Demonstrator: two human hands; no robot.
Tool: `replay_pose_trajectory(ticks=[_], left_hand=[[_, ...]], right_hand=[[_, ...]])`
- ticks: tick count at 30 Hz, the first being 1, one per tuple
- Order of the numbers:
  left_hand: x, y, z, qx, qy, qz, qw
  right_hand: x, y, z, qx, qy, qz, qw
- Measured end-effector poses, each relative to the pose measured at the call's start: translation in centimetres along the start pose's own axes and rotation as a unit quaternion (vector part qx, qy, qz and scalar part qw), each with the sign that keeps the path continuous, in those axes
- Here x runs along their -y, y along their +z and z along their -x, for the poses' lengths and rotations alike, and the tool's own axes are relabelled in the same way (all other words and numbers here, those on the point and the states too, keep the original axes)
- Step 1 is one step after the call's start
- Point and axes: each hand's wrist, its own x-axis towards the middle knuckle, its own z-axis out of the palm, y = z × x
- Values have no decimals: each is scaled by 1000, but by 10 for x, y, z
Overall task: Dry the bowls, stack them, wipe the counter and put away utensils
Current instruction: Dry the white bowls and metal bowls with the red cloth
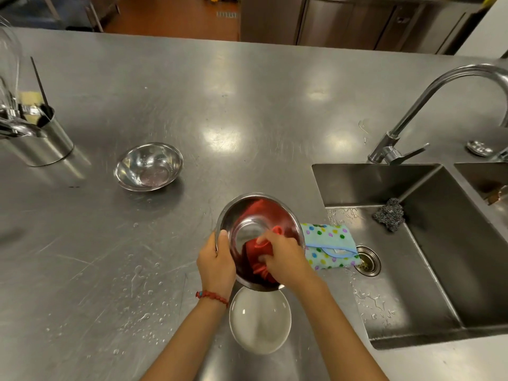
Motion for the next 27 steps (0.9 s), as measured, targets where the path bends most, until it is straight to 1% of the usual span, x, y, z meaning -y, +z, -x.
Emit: replay_pose_trajectory(ticks=[2, 3, 5, 6, 9, 11, 13, 15, 17, 19, 22, 25, 27], left_hand=[[3, 3, 1, 3, -9, -14, 1000], [5, 4, 2, 5, -9, -19, 1000], [7, 5, 1, 15, -6, -15, 1000], [9, 5, 0, 22, -5, -12, 1000], [11, 4, -2, 31, -1, -15, 999], [9, 5, -8, 23, -2, -14, 1000], [4, 6, -22, 1, -3, 3, 1000], [-2, 8, -41, -12, -14, 16, 1000], [-6, 9, -59, -14, -33, 31, 999], [-7, 12, -77, -9, -61, 49, 997], [0, 17, -101, -12, -106, 64, 992], [12, 24, -124, -13, -157, 89, 983], [21, 29, -136, -8, -176, 97, 980]], right_hand=[[5, 4, 0, 31, -34, -81, 996], [8, 7, -1, 26, -43, -123, 991], [14, 11, -7, -19, -39, -206, 978], [16, 12, -11, -44, -31, -227, 972], [19, 11, -24, -102, 1, -212, 972], [19, 7, -29, -143, 13, -230, 962], [18, 0, -32, -186, 20, -281, 941], [18, -10, -35, -221, 18, -344, 912], [17, -21, -39, -254, 13, -398, 881], [14, -32, -44, -288, 9, -428, 857], [7, -41, -51, -310, 18, -433, 846], [-2, -42, -57, -314, 40, -446, 837], [-9, -40, -60, -315, 52, -455, 831]])
